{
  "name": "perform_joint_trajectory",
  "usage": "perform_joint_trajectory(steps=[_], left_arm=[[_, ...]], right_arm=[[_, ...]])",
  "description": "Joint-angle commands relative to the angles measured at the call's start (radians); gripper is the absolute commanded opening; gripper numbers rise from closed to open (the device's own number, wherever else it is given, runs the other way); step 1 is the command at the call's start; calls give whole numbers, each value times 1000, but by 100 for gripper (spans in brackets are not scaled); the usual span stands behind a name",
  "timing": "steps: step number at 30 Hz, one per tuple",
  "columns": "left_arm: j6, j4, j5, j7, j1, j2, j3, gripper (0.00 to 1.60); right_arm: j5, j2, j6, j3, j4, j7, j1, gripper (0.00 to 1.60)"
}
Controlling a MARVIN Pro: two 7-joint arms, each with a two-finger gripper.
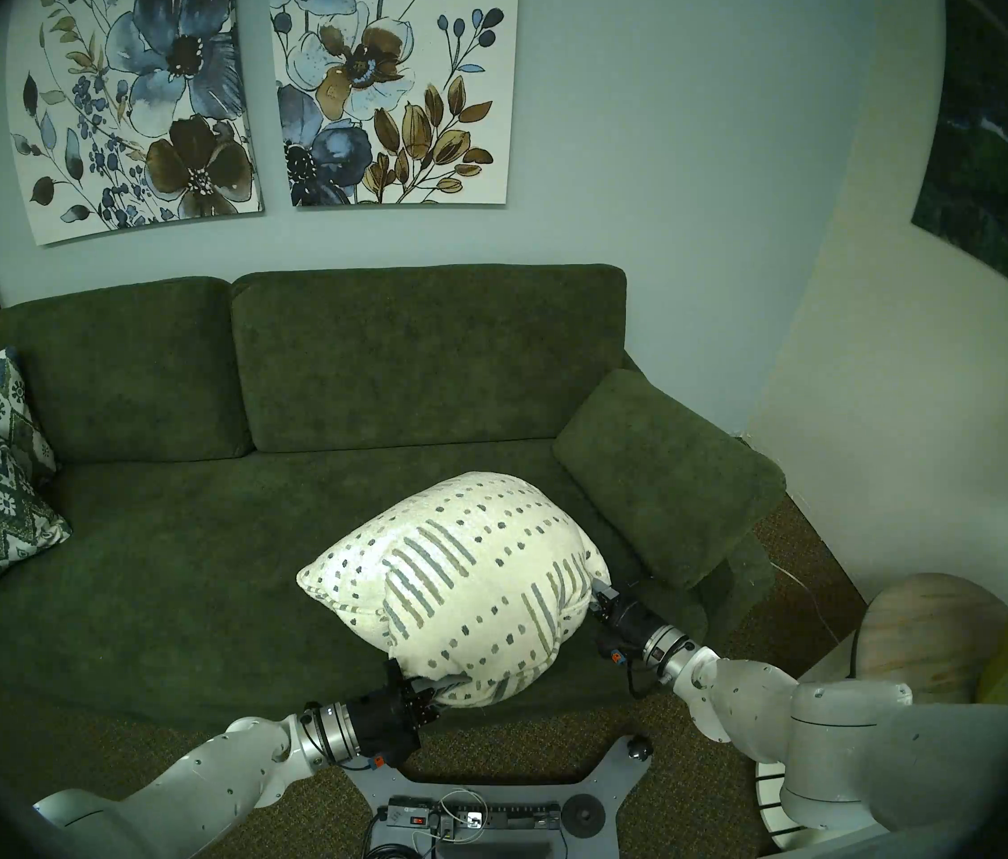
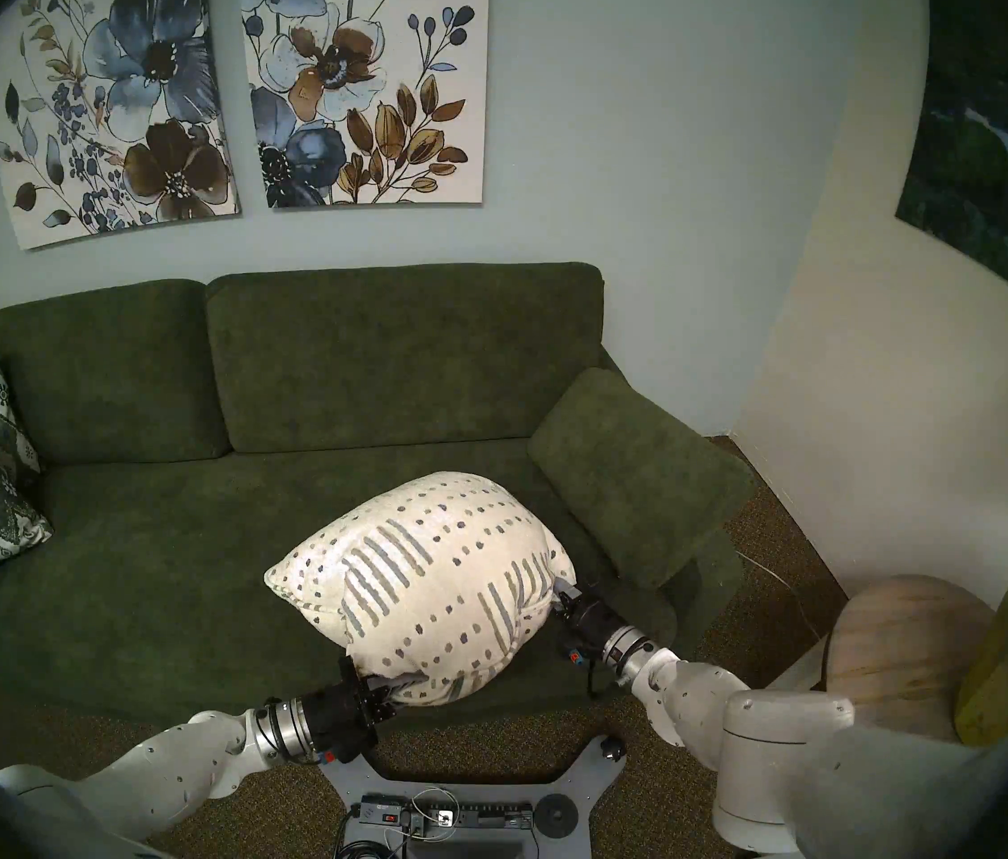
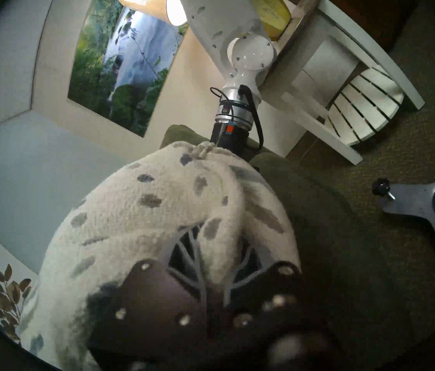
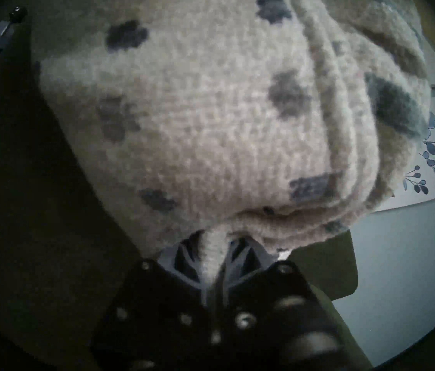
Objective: Fluff a cushion
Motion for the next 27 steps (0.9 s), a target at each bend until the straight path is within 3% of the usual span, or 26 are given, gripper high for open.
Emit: perform_joint_trajectory(steps=[1, 6, 10, 12, 15, 27], left_arm=[[10, 61, -8, -2, -16, -3, -14, 0], [10, 99, -9, -12, -36, -12, -18, 0], [8, 97, -22, -9, -93, -17, -48, 0], [6, 48, -34, 11, -114, -13, -79, 0], [6, -6, -31, 31, -115, -11, -99, 0], [6, -202, -12, 84, -193, 0, -143, 0]], right_arm=[[-13, -24, -15, -21, -5, 37, -72, 0], [-4, -25, -17, -20, 1, 49, -72, 0], [13, -18, -22, -5, 0, 47, -1, 0], [18, -12, -22, 3, -5, 29, 66, 0], [31, -9, -15, 27, -17, -10, 68, 0], [29, -6, -13, 66, -54, -101, 192, 0]])
